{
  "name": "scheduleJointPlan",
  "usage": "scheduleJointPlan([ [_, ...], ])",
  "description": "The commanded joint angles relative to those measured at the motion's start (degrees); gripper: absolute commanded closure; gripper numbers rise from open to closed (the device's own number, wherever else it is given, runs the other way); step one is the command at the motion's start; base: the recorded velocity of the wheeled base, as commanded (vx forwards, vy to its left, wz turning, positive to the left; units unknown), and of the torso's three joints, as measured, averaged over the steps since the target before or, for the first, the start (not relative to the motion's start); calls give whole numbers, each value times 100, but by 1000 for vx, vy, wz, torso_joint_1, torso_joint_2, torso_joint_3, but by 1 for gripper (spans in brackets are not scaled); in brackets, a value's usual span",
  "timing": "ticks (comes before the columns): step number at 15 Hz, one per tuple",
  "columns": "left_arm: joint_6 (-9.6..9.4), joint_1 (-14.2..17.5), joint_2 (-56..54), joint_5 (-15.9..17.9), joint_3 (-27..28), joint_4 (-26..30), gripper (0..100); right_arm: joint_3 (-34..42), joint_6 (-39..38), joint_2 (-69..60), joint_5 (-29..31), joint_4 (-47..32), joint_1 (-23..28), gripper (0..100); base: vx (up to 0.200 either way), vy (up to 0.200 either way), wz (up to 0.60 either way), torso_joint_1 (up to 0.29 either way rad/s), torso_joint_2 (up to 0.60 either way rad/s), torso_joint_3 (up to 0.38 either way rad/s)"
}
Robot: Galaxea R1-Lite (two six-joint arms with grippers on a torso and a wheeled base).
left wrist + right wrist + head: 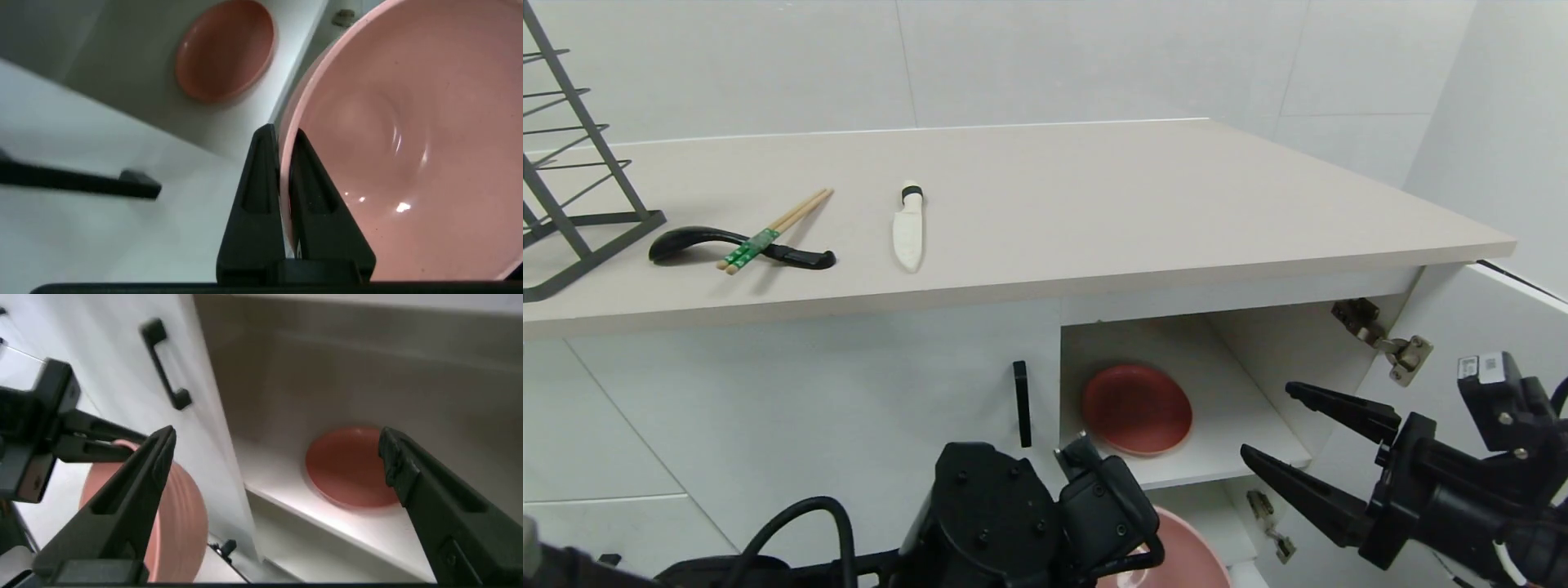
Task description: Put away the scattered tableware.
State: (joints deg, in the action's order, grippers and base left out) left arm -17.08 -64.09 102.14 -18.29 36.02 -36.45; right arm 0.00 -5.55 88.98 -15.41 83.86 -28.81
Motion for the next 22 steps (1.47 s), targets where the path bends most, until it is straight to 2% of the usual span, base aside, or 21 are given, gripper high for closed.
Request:
scheduleJointPlan([
  [1,12,-43,288,-114,265,-2,100,0,10,-39,73,-98,24,0,0,0,0,0,0,0],
  [5,38,-43,851,-219,1065,24,100,0,168,-601,214,-906,24,0,0,0,0,0,0,0],
  [7,100,-43,1027,-263,1293,24,100,0,168,-671,231,-1029,42,0,0,0,0,0,0,0],
  [11,284,-51,1141,-632,1741,-46,100,0,168,-636,653,-1302,279,0,0,0,0,0,0,0],
  [15,328,-139,1132,-878,1970,-389,100,0,203,-715,750,-1803,235,0,0,0,0,0,0,0],
  [21,354,-227,1150,-966,2093,-416,100,0,212,-707,750,-1820,358,0,0,0,0,0,0,0],
  [22,372,-236,1176,-1072,2093,-416,100,0,212,-707,750,-1803,464,0,0,0,0,0,0,0],
])
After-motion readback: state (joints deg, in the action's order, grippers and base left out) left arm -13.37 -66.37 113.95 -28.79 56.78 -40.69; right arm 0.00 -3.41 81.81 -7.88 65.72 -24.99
